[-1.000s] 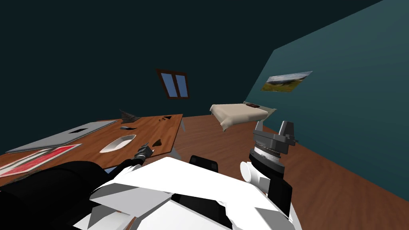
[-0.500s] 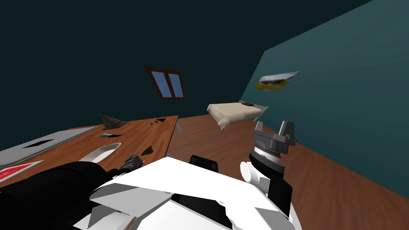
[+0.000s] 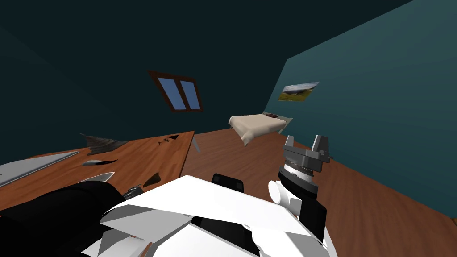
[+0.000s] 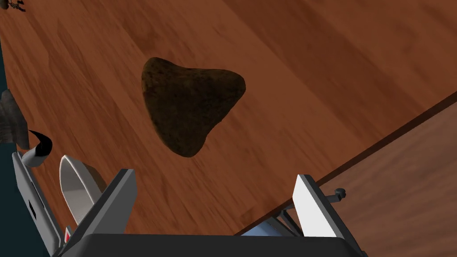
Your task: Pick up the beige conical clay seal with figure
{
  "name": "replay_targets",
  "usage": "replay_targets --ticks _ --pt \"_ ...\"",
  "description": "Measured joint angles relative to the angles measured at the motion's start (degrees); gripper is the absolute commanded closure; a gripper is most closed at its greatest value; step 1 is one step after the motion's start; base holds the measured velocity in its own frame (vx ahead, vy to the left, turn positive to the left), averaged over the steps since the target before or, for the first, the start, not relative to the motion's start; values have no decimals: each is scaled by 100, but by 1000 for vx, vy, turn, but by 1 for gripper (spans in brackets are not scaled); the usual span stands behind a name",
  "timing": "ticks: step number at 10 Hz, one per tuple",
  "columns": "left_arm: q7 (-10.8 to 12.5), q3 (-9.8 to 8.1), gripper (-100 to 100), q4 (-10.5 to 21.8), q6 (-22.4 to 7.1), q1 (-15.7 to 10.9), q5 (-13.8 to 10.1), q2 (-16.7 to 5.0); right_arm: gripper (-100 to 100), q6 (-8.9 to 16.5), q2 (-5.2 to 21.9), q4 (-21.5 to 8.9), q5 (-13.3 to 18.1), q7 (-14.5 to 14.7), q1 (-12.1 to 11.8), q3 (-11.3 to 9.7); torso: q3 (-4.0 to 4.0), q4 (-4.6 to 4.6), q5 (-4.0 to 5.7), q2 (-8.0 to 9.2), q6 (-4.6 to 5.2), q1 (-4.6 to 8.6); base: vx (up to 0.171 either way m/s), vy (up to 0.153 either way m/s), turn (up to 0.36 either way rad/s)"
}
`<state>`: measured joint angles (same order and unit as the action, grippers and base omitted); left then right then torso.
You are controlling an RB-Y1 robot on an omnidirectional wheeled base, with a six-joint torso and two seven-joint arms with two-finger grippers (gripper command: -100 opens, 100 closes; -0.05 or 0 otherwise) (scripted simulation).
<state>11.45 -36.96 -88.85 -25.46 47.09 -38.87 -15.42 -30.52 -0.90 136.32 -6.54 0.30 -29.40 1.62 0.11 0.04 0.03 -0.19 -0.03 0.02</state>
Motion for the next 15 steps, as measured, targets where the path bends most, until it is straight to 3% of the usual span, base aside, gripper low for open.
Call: replay_targets --ticks 2,6,10,11,12,15 --pt "71 -121 -100 113 -240 -10 31 -31 0 0 0 0 0 0 0 0 -6 -3 0 12 0 1 64 14 -142" --pt "141 -366 -100 616 -737 196 -320 -399 0 0 0 0 0 0 0 0 -1 0 -1 2 0 -5 85 22 -126" --pt "281 -597 -100 804 -1200 315 -411 -646 0 0 0 0 0 0 0 0 -9 -4 0 17 -1 3 44 7 -74" --pt "282 -603 0 817 -1216 315 -417 -657 0 0 0 0 0 0 0 0 -13 -5 -1 24 -3 5 0 0 0" --pt "282 -602 -100 815 -1215 315 -416 -656 0 0 0 0 0 0 0 0 -17 -7 0 31 -3 8 -2 41 9" --pt "244 -492 -100 1117 -1019 101 -282 -612 0 0 0 0 0 0 0 1 -20 -8 -6 34 -3 -19 2 59 -2"
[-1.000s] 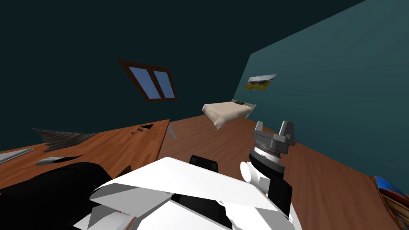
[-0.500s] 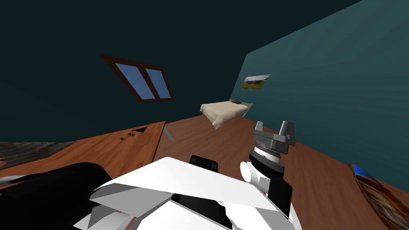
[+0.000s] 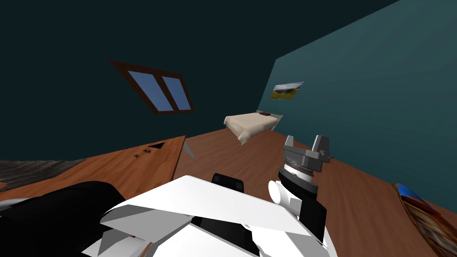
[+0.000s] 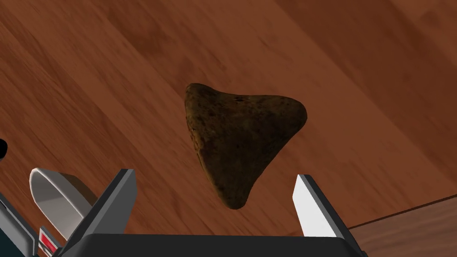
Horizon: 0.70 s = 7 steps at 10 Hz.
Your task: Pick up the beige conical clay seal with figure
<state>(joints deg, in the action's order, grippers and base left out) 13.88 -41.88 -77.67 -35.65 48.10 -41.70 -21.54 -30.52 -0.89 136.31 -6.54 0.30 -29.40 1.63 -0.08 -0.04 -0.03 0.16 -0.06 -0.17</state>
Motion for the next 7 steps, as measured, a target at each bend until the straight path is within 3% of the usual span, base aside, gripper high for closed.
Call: replay_targets --ticks 1,5,6,7 --pt "-8 4 100 12 17 -5 0 0 0 0 0 0 0 0 0 0 0 0 3 1 0 14 0 6 -1" --pt "-2 2 100 13 13 -5 -3 2 0 0 -1 0 0 0 0 -1 0 1 8 1 2 28 0 0 0" --pt "-3 3 0 13 13 -5 -2 2 0 0 -1 0 0 0 0 -1 0 1 8 1 1 29 0 0 0" --pt "-4 3 100 13 13 -5 -2 2 0 0 -1 0 0 0 0 -1 0 1 9 1 1 29 -7 -53 -9"
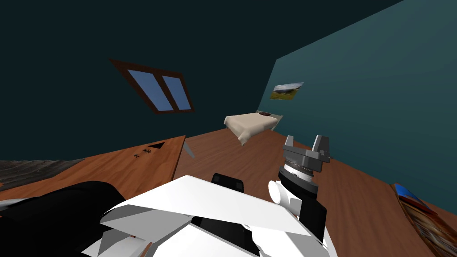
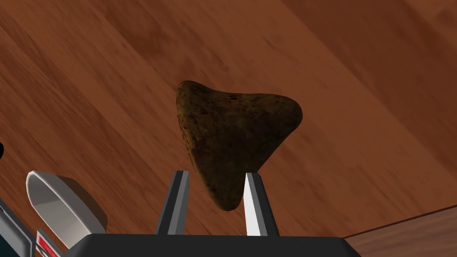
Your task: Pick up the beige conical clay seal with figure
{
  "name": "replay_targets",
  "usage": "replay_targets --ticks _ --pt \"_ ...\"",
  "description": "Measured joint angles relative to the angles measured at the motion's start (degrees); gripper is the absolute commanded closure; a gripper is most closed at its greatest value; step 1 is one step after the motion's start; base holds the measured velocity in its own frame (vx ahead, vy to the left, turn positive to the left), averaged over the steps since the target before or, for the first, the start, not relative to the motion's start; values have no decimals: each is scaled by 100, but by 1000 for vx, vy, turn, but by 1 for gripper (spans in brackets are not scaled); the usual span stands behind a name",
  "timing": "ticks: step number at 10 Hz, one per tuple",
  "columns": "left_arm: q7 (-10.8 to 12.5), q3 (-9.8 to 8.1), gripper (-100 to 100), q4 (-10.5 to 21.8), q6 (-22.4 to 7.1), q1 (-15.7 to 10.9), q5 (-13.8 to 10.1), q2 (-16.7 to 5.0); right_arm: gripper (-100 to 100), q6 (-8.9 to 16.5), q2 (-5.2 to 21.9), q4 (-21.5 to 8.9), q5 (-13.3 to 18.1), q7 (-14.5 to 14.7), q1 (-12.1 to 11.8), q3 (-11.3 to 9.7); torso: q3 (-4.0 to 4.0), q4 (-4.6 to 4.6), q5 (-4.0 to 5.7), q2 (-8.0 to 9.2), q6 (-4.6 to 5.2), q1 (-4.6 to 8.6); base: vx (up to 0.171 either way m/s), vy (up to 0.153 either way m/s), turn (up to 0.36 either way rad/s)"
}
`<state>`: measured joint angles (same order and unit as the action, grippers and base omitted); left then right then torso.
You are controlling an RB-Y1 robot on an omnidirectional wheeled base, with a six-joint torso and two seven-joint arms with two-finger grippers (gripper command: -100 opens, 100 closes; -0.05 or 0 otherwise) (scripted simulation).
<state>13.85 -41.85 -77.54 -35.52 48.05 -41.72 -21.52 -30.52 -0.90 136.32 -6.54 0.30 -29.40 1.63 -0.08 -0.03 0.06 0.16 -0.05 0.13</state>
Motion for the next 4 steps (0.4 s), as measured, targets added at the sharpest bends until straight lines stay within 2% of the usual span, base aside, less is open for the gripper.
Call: replay_targets --ticks 2,3,4 --pt "3 -60 100 -153 -89 119 -88 -32 0 0 -1 0 0 0 0 -1 0 1 9 0 -1 35 2 -77 2" --pt "32 -91 100 -261 -160 175 -97 -32 0 0 -1 0 0 0 0 -1 1 1 11 -1 -1 38 0 -31 4" --pt "39 -93 0 -274 -178 180 -97 -32 0 0 0 0 0 0 0 0 1 1 8 -1 -1 23 0 -7 2"
